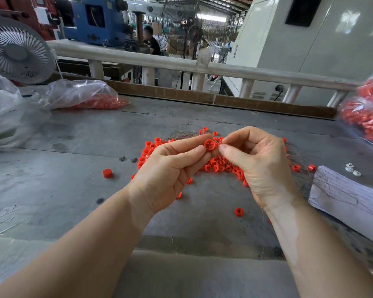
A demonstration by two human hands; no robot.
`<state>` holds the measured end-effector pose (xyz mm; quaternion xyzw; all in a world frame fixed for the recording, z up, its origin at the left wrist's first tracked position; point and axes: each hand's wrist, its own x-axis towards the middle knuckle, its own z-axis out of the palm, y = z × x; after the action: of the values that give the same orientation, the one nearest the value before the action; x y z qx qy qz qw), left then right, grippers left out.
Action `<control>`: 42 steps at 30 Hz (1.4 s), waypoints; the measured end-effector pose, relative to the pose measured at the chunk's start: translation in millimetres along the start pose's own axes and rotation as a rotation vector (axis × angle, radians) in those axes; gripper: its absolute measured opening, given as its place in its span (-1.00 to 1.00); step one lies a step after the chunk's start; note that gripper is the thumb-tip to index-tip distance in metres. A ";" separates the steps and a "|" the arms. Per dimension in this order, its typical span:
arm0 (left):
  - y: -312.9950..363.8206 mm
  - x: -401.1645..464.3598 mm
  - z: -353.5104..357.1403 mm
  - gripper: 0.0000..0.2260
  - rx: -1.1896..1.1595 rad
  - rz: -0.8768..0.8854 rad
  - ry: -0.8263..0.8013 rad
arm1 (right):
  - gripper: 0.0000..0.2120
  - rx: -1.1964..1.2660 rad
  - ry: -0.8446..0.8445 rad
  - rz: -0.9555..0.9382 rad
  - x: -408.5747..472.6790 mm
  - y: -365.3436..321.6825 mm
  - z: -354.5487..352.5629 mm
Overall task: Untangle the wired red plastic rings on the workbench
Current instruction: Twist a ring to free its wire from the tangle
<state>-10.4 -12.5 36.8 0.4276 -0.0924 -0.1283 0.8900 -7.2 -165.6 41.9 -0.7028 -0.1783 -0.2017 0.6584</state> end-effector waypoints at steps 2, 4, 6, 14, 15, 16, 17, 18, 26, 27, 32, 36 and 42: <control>0.3 -0.4 -0.1 -0.74 0.002 0.006 -0.015 | -0.86 0.005 0.004 -0.003 0.3 -0.1 -0.6; 0.2 -0.2 -0.2 -0.74 0.009 0.014 -0.020 | -0.86 0.015 0.001 -0.003 0.4 -0.4 -0.8; -0.6 0.6 -0.2 -0.73 0.021 0.028 -0.017 | -0.85 0.023 -0.010 -0.004 0.5 -0.4 -0.7; -2.8 1.7 -0.5 -0.77 0.065 0.075 -0.015 | -0.86 0.039 -0.010 0.017 1.3 0.9 -1.6; -3.0 1.9 -0.5 -0.77 0.076 0.080 -0.017 | -0.86 0.039 -0.005 0.022 1.6 1.0 -1.7; -3.2 1.9 -0.4 -0.77 0.087 0.085 -0.020 | -0.85 0.036 -0.003 0.024 1.7 0.9 -1.6; -3.3 2.0 -0.6 -0.77 0.095 0.088 -0.022 | -0.85 0.032 -0.001 0.026 2.0 1.0 -1.5; -3.3 2.1 -0.9 -0.77 0.100 0.090 -0.024 | -0.86 0.029 -0.001 0.027 2.1 1.1 -1.4; -3.7 2.6 -2.9 -0.78 0.128 0.102 -0.036 | -0.77 0.046 -0.007 0.049 0.9 -0.7 -1.7; -3.8 2.6 -2.8 -0.78 0.129 0.099 -0.043 | -0.77 0.061 -0.013 0.065 1.0 -0.9 -1.5; -3.7 1.7 -2.9 -0.76 0.097 0.057 -0.091 | -0.87 0.181 -0.064 0.187 0.2 -2.7 -1.8; -2.8 1.7 -2.4 -0.77 0.046 0.029 -0.112 | -0.94 0.228 -0.088 0.304 0.1 -3.4 -2.0; -4.8 2.0 -1.0 -0.79 -0.011 0.020 -0.105 | -0.92 0.344 -0.109 0.409 -0.1 -3.0 0.9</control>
<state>-8.9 -15.3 32.5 0.4144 -0.1424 -0.1420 0.8876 -8.8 -164.5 44.4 -0.6118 -0.0992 0.0069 0.7848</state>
